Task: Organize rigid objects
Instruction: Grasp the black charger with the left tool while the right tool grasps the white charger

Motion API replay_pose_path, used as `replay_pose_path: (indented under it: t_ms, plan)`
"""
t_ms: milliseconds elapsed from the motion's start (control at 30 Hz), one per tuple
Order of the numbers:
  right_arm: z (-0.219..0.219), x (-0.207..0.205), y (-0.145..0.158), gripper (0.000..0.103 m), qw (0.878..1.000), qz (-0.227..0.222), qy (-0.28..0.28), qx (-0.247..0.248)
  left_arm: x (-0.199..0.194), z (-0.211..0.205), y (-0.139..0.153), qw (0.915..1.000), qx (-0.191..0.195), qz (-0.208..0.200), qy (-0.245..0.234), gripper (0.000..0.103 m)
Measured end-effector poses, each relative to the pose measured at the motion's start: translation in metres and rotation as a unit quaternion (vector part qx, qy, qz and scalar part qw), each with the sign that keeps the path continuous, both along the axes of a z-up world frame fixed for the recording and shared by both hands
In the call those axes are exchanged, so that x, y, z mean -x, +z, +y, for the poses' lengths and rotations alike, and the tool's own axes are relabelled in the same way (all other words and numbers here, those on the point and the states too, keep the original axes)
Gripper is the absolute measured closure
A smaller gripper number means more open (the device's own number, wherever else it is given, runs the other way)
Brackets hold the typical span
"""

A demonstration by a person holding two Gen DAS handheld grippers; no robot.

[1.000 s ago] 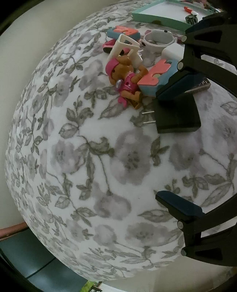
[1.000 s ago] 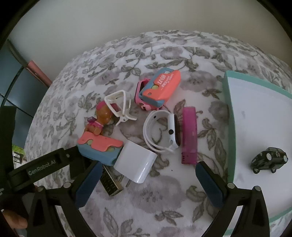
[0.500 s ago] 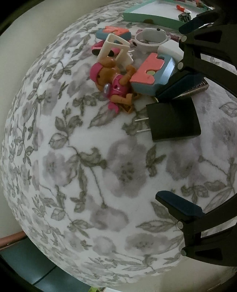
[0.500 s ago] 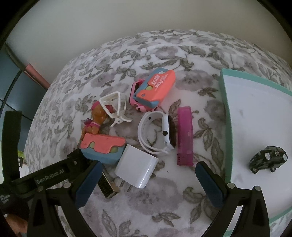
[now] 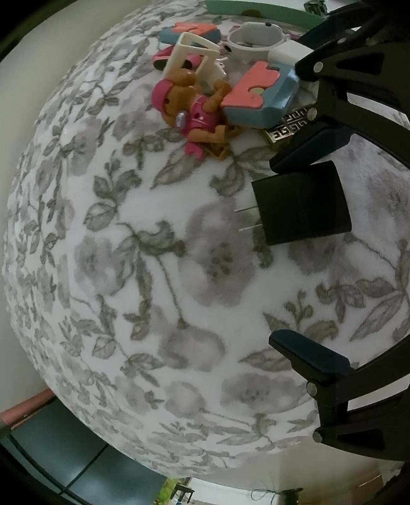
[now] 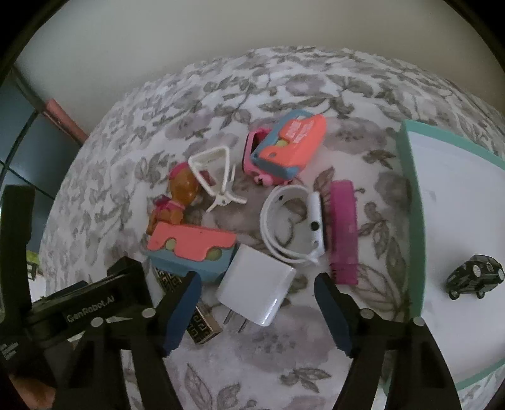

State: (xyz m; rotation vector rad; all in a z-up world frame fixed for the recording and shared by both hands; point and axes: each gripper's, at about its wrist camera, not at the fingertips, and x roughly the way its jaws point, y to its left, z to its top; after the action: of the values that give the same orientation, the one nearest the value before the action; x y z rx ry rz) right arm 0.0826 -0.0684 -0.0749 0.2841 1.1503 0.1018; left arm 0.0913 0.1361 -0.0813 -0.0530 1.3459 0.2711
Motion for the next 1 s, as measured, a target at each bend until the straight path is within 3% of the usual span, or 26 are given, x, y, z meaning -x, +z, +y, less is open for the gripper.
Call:
replay_pose_path:
  t_ms: [33,267,333,500,833,1000]
  plan:
    - [0.002,-0.001,-0.002,0.037,1.000,0.005,0.001,0.006,0.000,0.000,-0.001,1.0000,0.002,0.002,0.000,0.004]
    - [0.002,-0.005,-0.007,0.038,1.000,0.003,0.003,0.014,0.002,0.000,-0.013,0.9999,0.007,0.008,-0.004,0.005]
    - [0.003,-0.005,-0.007,0.042,1.000,0.003,0.005,0.018,0.003,-0.002,-0.018,0.9998,0.014,0.010,-0.004,0.011]
    - [0.003,-0.005,-0.007,0.042,1.000,0.005,0.012,0.021,0.004,-0.007,-0.024,0.9998,0.018,0.008,-0.007,0.013]
    - [-0.010,0.017,-0.007,0.042,0.999,0.025,0.015,0.023,0.008,-0.030,-0.021,0.9994,0.026,-0.003,-0.025,0.040]
    - [-0.012,0.023,-0.007,0.042,0.999,0.034,0.019,0.031,0.007,-0.042,-0.021,0.9994,0.015,-0.005,-0.031,0.043]
